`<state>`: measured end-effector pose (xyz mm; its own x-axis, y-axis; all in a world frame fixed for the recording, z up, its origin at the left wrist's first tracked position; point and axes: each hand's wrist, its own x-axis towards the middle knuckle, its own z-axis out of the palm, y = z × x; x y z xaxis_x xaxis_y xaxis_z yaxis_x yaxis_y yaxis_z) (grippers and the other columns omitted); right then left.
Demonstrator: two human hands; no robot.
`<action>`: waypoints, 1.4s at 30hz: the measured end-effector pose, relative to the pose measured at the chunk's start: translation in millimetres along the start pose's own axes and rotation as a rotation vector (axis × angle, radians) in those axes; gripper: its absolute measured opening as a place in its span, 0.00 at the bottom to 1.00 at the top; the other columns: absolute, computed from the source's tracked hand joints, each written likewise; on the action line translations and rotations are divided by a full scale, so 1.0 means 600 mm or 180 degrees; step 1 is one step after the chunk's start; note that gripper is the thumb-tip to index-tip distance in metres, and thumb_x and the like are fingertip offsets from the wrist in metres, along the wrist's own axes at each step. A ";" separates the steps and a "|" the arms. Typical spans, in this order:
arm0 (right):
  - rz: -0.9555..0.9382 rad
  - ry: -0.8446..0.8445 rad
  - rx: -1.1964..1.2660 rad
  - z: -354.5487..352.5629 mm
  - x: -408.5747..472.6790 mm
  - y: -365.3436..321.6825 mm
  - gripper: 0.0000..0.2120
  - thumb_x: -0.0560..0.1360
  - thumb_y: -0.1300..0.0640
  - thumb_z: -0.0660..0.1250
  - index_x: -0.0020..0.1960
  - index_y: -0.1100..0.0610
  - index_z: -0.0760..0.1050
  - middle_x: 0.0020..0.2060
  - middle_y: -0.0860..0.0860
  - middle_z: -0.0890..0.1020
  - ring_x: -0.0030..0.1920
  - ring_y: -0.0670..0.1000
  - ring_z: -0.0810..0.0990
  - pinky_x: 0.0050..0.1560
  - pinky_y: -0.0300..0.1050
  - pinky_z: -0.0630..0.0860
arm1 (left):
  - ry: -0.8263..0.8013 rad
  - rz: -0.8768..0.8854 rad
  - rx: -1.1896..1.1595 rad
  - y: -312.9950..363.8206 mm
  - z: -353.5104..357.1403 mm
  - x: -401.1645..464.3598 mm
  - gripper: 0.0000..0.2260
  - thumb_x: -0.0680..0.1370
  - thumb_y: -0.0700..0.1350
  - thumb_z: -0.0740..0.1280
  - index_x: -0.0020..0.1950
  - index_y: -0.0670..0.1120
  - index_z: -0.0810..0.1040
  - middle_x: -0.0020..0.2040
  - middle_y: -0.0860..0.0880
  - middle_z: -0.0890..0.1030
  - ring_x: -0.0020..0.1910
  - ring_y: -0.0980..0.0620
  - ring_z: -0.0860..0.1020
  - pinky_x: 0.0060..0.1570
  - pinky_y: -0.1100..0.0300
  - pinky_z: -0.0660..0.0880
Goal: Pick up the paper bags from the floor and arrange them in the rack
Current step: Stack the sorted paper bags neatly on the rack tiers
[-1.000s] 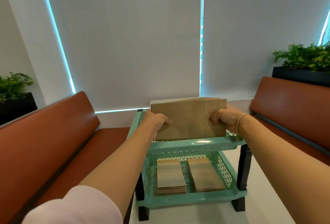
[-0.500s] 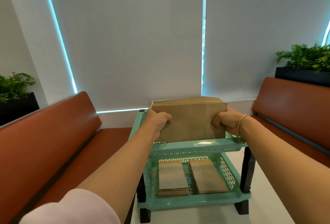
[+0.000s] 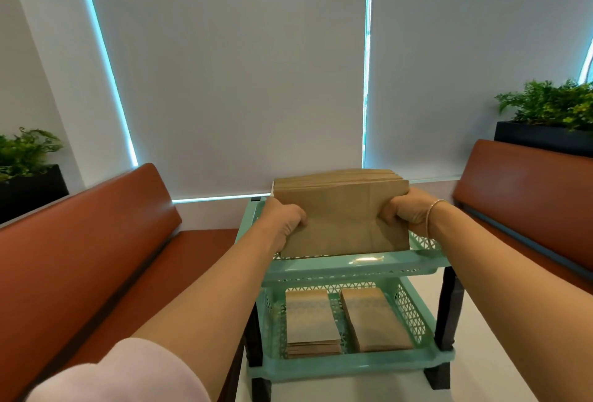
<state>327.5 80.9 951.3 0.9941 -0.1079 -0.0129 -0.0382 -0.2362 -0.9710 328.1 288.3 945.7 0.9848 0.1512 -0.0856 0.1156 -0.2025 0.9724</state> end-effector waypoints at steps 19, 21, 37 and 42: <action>0.0276 -0.0084 -0.0096 0.022 0.002 0.025 0.14 0.63 0.79 0.61 0.31 0.61 0.75 0.33 0.57 0.78 0.36 0.57 0.76 0.40 0.48 0.76 | -0.0029 -0.0120 0.0827 -0.025 -0.004 0.010 0.28 0.71 0.30 0.71 0.68 0.41 0.67 0.64 0.43 0.74 0.60 0.43 0.74 0.56 0.54 0.75; -0.0078 -0.0083 -0.0002 0.013 -0.003 0.016 0.15 0.61 0.79 0.65 0.34 0.61 0.76 0.36 0.57 0.80 0.39 0.57 0.77 0.44 0.51 0.77 | -0.0050 0.0137 0.0524 -0.013 -0.011 0.016 0.30 0.70 0.28 0.70 0.69 0.44 0.67 0.65 0.45 0.74 0.63 0.43 0.73 0.61 0.53 0.73; 0.0245 -0.0539 0.2313 0.030 -0.046 -0.020 0.06 0.73 0.60 0.62 0.44 0.62 0.74 0.29 0.56 0.81 0.25 0.52 0.80 0.26 0.39 0.78 | -0.0617 0.0358 -0.2779 0.106 -0.049 -0.038 0.29 0.74 0.57 0.68 0.65 0.39 0.66 0.50 0.40 0.79 0.50 0.44 0.79 0.55 0.44 0.75; 0.0439 -0.0420 0.2709 0.064 -0.041 -0.025 0.09 0.75 0.55 0.61 0.42 0.60 0.74 0.26 0.55 0.80 0.23 0.52 0.78 0.26 0.37 0.76 | -0.0906 0.0218 -0.1701 0.071 0.052 -0.080 0.34 0.62 0.56 0.77 0.61 0.43 0.72 0.54 0.45 0.80 0.57 0.44 0.76 0.62 0.42 0.68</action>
<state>307.3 123.9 957.4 0.9919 0.0429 -0.1199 -0.1225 0.5782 -0.8066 289.9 242.2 984.5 0.9922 -0.1247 -0.0018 0.0422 0.3221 0.9458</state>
